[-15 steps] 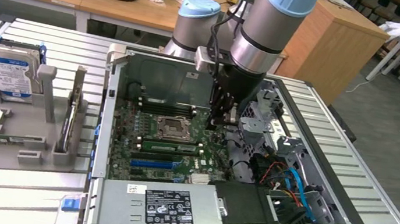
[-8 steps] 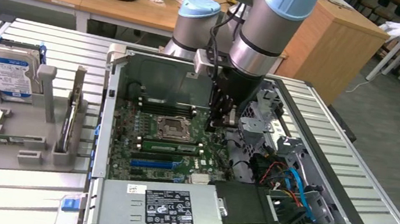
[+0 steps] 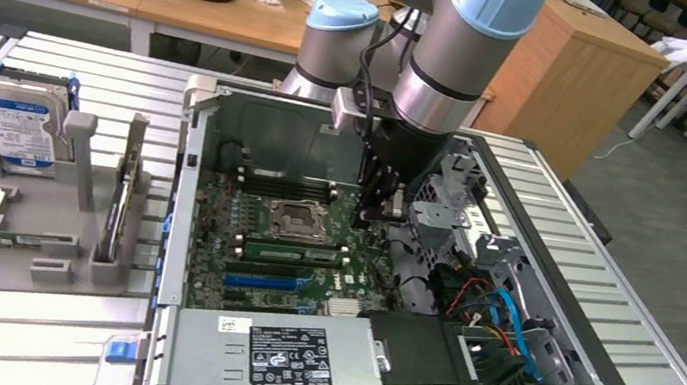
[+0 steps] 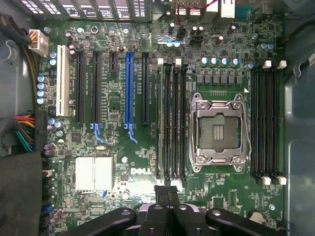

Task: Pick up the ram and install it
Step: 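Press down the ram until it locks into place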

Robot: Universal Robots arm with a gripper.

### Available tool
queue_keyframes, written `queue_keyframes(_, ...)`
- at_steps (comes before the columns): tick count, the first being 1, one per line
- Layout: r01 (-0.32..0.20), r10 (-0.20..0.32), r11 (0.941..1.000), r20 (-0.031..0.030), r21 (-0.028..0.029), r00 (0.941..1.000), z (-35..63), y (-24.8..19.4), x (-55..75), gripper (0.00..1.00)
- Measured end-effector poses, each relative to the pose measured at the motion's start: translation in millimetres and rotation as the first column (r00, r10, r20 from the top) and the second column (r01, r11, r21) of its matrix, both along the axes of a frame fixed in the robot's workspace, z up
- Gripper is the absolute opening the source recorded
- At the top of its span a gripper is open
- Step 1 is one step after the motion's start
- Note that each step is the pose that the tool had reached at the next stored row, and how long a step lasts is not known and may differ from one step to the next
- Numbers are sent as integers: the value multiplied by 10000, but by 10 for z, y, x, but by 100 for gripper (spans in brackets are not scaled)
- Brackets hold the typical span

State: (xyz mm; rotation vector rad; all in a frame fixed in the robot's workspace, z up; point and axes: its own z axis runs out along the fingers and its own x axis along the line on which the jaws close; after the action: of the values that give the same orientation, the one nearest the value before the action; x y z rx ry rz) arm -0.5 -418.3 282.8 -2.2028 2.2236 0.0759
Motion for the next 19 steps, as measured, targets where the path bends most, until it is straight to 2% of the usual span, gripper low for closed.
queue_keyframes(4, 0, 0, 10000, 1, 2, 10000, -1, -1, 0, 11)
queue_keyframes(8, 0, 0, 10000, 1, 1, 10000, 0, -23, 0, 11)
queue_keyframes(14, 0, 0, 10000, 0, -1, 10000, -2, -24, 0, 11)
queue_keyframes(19, 0, 0, 10000, 0, 1, 10000, -48, -24, 0, 11)
